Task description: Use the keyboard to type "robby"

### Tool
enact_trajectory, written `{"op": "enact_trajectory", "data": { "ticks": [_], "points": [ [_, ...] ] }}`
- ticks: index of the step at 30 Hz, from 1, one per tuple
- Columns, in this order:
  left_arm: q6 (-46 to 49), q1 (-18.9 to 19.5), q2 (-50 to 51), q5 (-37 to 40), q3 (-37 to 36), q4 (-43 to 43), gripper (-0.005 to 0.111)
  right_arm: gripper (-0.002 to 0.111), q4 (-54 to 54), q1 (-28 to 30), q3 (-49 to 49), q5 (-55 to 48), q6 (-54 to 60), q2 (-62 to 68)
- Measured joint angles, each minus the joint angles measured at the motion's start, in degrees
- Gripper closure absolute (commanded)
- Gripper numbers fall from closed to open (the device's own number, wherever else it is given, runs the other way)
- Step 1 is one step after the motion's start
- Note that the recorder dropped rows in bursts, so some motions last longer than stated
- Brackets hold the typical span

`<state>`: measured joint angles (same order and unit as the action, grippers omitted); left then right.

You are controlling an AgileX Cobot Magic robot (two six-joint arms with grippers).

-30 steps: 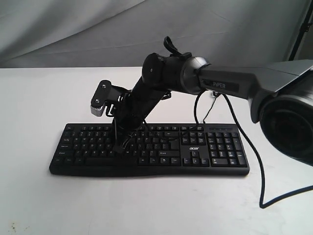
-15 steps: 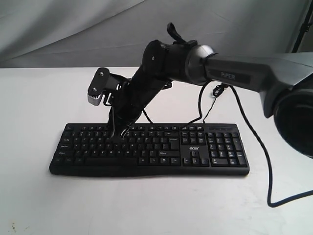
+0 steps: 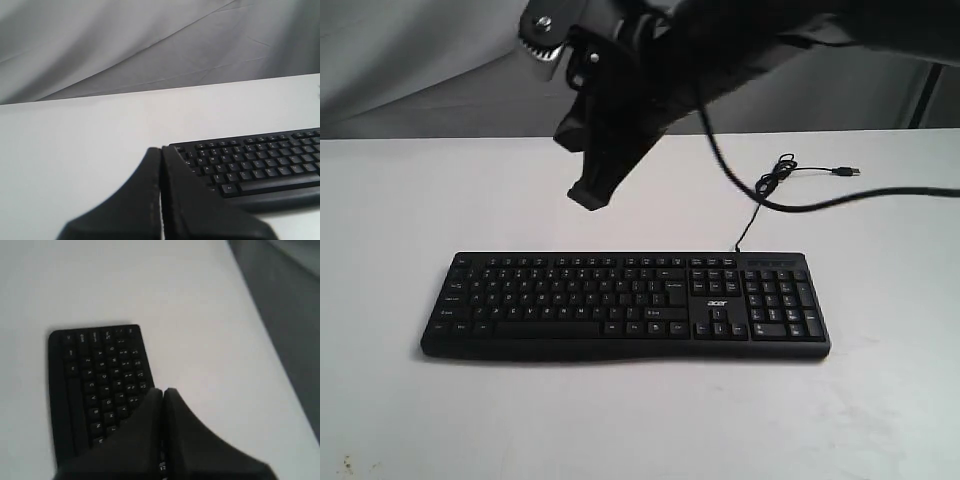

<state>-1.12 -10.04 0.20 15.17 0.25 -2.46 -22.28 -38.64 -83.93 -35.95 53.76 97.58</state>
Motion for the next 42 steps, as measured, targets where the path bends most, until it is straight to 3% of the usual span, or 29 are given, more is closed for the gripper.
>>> {"op": "enact_trajectory", "data": {
  "ticks": [5, 11, 17, 38, 41, 42],
  "points": [
    [0.00, 0.00, 0.00, 0.00, 0.00, 0.00, 0.107, 0.108, -3.02, -3.07, 25.59, 27.81, -0.19, -25.45],
    [0.00, 0.00, 0.00, 0.00, 0.00, 0.00, 0.107, 0.108, -12.24, -3.97, 37.90, 46.93, -0.47, -40.58],
    [0.00, 0.00, 0.00, 0.00, 0.00, 0.00, 0.107, 0.108, -21.56, -3.97, 43.65, 49.78, -0.70, -49.17],
    [0.00, 0.00, 0.00, 0.00, 0.00, 0.00, 0.107, 0.108, -29.54, -3.97, 43.93, 53.24, -13.42, -70.22],
    [0.00, 0.00, 0.00, 0.00, 0.00, 0.00, 0.107, 0.108, -28.22, 1.96, 45.25, 50.25, -16.86, -74.97],
    [0.00, 0.00, 0.00, 0.00, 0.00, 0.00, 0.107, 0.108, -26.47, 6.99, 47.37, 47.74, -19.54, -76.79]
  ]
}}
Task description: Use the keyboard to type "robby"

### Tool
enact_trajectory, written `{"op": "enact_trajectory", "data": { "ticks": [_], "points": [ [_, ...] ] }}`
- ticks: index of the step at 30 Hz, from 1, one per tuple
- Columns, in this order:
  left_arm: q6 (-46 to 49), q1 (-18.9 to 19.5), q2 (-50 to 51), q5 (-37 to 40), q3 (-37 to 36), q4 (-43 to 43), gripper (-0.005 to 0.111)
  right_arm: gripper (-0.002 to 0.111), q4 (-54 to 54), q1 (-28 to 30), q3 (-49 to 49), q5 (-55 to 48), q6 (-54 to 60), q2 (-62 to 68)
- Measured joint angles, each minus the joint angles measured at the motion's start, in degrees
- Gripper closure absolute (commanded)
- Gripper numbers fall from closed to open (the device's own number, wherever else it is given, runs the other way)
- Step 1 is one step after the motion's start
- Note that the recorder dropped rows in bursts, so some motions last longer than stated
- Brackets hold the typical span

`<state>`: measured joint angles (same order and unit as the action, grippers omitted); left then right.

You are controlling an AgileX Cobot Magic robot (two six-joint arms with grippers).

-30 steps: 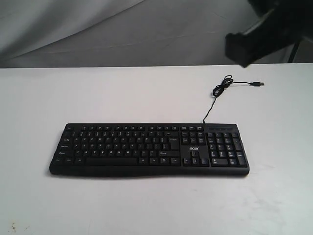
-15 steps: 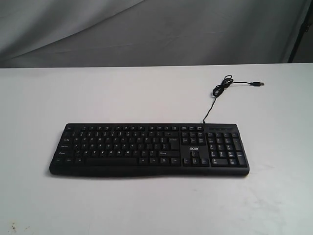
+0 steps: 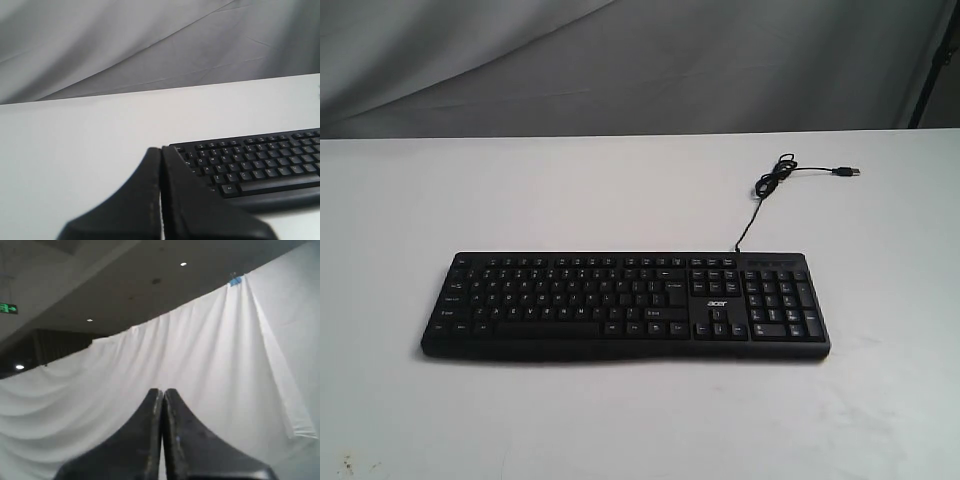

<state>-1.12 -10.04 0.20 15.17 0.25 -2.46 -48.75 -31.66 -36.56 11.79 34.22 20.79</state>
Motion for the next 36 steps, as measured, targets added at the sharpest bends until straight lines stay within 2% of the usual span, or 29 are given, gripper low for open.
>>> {"op": "enact_trajectory", "data": {
  "ticks": [7, 9, 11, 15, 21, 27, 36],
  "points": [
    [0.00, 0.00, 0.00, 0.00, 0.00, 0.00, 0.107, 0.108, 9.44, 26.67, 20.06, -13.29, -16.19, -12.69],
    [0.00, 0.00, 0.00, 0.00, 0.00, 0.00, 0.107, 0.108, 14.53, 29.73, 23.99, -15.98, -18.01, -17.06],
    [0.00, 0.00, 0.00, 0.00, 0.00, 0.00, 0.107, 0.108, 20.70, 30.76, 26.09, -19.08, -20.41, -20.01],
    [0.00, 0.00, 0.00, 0.00, 0.00, 0.00, 0.107, 0.108, 25.09, 30.92, 27.00, -24.74, -22.34, -20.45],
    [0.00, 0.00, 0.00, 0.00, 0.00, 0.00, 0.107, 0.108, 26.57, 30.95, 27.00, -25.74, -27.86, -20.45],
    [0.00, 0.00, 0.00, 0.00, 0.00, 0.00, 0.107, 0.108, 36.25, 30.95, 27.00, -25.95, -37.39, -20.45],
    [0.00, 0.00, 0.00, 0.00, 0.00, 0.00, 0.107, 0.108, 46.63, 30.95, 27.32, -31.60, -38.27, -20.45]
  ]
}}
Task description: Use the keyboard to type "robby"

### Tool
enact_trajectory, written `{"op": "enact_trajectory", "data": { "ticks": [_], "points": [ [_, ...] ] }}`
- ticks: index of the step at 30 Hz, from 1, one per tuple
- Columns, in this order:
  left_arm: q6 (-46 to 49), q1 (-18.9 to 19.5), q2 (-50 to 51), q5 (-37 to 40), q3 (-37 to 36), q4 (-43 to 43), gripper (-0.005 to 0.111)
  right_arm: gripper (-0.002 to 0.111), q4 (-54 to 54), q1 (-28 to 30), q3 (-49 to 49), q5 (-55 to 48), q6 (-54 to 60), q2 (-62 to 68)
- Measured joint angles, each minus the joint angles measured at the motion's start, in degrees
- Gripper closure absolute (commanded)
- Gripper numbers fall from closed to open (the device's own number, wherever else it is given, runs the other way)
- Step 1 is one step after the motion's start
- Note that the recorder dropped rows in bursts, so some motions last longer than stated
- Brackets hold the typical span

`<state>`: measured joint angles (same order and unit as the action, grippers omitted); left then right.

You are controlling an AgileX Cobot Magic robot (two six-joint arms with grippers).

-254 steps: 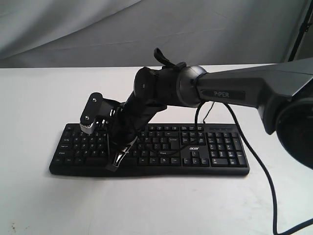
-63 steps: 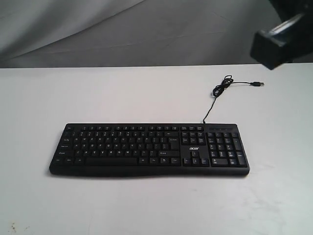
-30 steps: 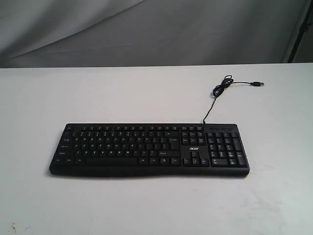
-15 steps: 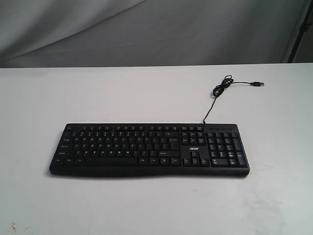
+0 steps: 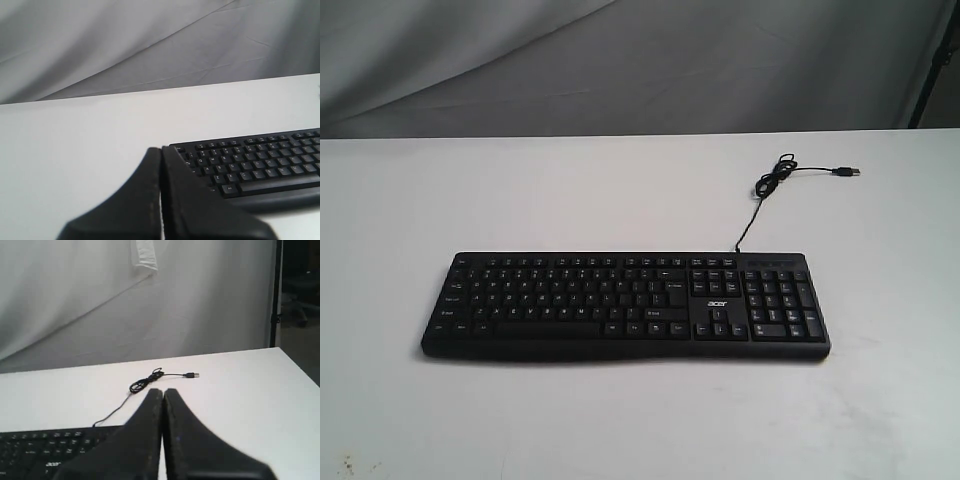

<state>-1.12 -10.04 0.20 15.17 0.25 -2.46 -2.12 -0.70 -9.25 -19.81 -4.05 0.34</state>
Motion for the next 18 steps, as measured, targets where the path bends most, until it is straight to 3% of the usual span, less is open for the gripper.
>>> {"op": "enact_trajectory", "data": {
  "ticks": [11, 18],
  "points": [
    [0.00, 0.00, 0.00, 0.00, 0.00, 0.00, 0.107, 0.108, 2.12, 0.00, 8.69, 2.10, 2.54, 0.00],
    [0.00, 0.00, 0.00, 0.00, 0.00, 0.00, 0.107, 0.108, 2.12, 0.00, 9.07, 3.35, 3.29, 0.00]
  ]
}}
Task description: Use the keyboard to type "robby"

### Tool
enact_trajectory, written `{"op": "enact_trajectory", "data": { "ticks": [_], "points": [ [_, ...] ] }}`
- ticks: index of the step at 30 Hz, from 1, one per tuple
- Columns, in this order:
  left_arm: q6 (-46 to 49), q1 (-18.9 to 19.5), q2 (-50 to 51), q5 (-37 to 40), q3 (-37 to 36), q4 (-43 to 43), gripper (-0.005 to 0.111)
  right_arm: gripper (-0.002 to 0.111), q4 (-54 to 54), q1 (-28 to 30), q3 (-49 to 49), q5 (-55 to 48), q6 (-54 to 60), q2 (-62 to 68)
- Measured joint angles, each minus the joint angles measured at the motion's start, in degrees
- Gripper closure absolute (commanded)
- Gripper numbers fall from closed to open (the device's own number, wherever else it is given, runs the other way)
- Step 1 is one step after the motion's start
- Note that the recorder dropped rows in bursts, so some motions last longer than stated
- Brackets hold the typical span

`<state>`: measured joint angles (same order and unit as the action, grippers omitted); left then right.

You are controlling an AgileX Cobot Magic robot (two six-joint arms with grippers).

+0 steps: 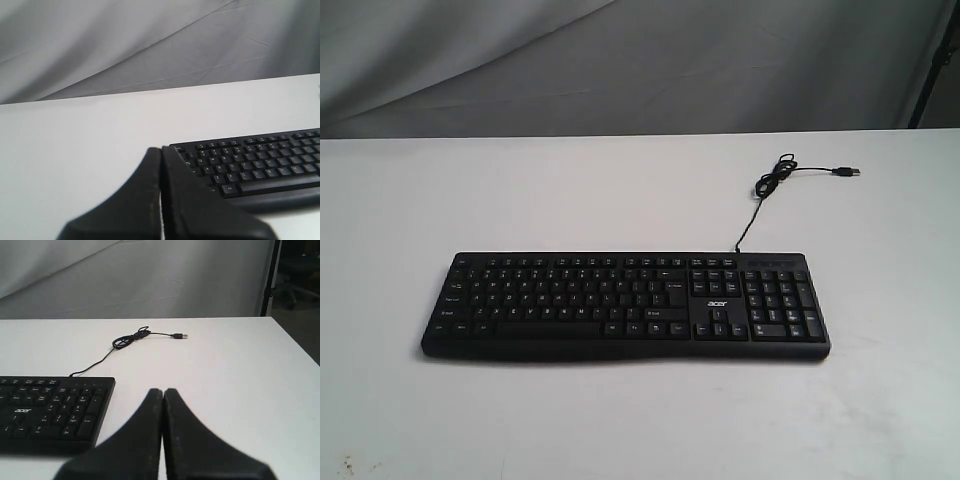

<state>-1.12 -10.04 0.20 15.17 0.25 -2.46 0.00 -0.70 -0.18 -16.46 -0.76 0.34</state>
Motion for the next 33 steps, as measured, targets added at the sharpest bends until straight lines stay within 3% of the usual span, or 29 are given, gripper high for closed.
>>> {"op": "enact_trajectory", "data": {
  "ticks": [33],
  "points": [
    [0.00, 0.00, 0.00, 0.00, 0.00, 0.00, 0.107, 0.108, 0.00, 0.00, 0.00, -2.75, -0.03, 0.00]
  ]
}}
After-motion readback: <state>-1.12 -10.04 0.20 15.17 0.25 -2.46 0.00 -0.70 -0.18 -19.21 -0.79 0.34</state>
